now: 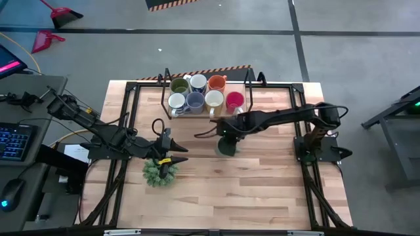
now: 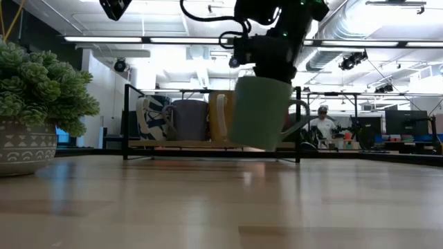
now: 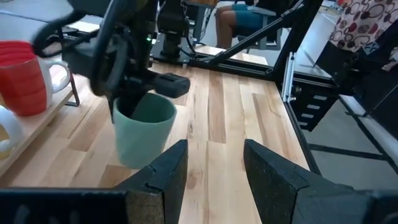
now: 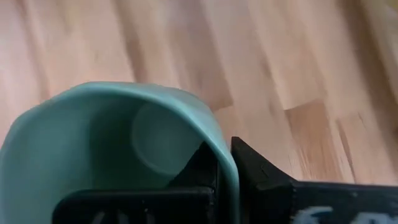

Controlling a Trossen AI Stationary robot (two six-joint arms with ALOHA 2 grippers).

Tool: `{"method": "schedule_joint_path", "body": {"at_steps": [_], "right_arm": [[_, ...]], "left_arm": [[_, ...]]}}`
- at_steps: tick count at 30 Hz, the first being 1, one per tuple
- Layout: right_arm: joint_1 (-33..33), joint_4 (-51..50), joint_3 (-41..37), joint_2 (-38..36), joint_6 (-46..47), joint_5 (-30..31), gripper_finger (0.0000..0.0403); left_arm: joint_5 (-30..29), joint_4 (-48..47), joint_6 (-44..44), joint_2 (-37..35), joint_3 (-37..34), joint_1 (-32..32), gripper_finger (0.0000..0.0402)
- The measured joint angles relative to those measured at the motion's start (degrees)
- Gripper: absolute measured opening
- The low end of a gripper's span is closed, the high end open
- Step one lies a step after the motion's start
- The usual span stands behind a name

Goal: Place coffee mugs
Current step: Put the green mug on the shelf aligned with the other red mug

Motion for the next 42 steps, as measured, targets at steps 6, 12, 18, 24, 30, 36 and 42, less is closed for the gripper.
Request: {"method": "schedule_joint_path", "body": {"at_steps": [6, 12, 18, 24, 30, 36, 42], "right_arm": [[0.70, -0.25, 0.00, 2.12, -18.52, -6.89, 0.0000], [1.57, -1.87, 0.12, 4.93, -31.46, -9.65, 0.0000], [1.24, -1.97, 0.28, 5.36, -41.97, -9.99, 0.0000], [0.36, -2.65, 0.31, 5.36, -50.07, -8.20, 0.0000], [0.11, -4.02, 0.28, 5.38, -59.66, -7.13, 0.0000], [0.09, -5.67, 0.24, 5.45, -69.32, -7.00, 0.0000], [0.09, -5.51, 0.18, 5.52, -66.62, -6.40, 0.0002]], "left_arm": [[-0.02, 0.02, 2.22, 0.00, 0.00, 0.00, 0.0145], [-0.03, 0.05, 2.34, 0.00, 0.00, 0.00, 0.0145], [-0.04, 0.04, 1.88, 0.00, 0.00, 0.00, 0.0145], [-0.46, 0.04, 1.09, -0.01, 0.00, 0.00, 0.0145], [-1.76, 0.04, 0.31, 0.00, 0.00, 0.00, 0.0145], [-1.99, 0.06, 0.30, 0.00, 0.00, 0.00, 0.0145], [-2.05, 0.06, -1.78, 0.00, 0.00, 0.00, 0.0145]]}}
